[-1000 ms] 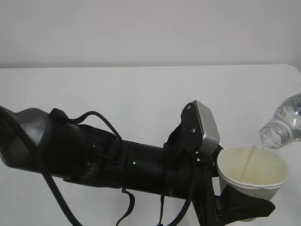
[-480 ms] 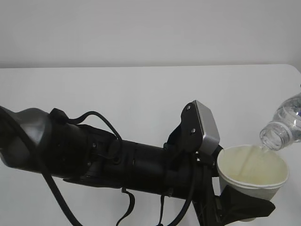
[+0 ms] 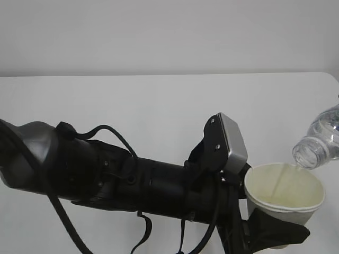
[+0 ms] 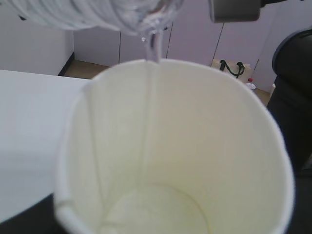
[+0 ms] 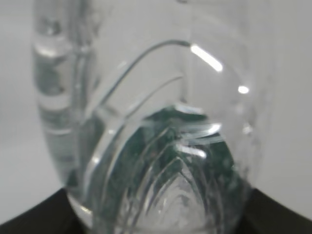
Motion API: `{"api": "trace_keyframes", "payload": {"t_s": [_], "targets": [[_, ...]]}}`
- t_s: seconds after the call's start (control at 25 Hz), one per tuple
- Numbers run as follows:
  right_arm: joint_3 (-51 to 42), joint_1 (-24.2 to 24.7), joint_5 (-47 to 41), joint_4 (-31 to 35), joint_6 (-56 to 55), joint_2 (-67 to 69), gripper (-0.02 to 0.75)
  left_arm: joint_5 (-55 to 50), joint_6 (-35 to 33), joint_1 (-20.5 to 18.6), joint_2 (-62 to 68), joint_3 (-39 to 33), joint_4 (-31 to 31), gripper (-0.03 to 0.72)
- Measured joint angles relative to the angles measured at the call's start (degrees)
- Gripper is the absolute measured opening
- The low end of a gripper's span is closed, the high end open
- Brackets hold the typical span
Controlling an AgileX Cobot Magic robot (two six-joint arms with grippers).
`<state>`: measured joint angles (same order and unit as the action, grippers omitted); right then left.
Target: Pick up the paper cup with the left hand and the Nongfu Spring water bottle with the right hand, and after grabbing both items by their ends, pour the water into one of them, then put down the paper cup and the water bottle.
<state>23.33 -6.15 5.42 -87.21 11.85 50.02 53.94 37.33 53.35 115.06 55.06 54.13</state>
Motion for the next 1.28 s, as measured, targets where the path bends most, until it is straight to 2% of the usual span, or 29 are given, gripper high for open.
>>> {"api": "trace_keyframes", "payload": {"t_s": [1.28], "targets": [[0.0,0.0,0.0,-0.1,0.0,0.0,0.418,0.0,0.0,0.0,0.0,0.0,0.0,0.463]]}}
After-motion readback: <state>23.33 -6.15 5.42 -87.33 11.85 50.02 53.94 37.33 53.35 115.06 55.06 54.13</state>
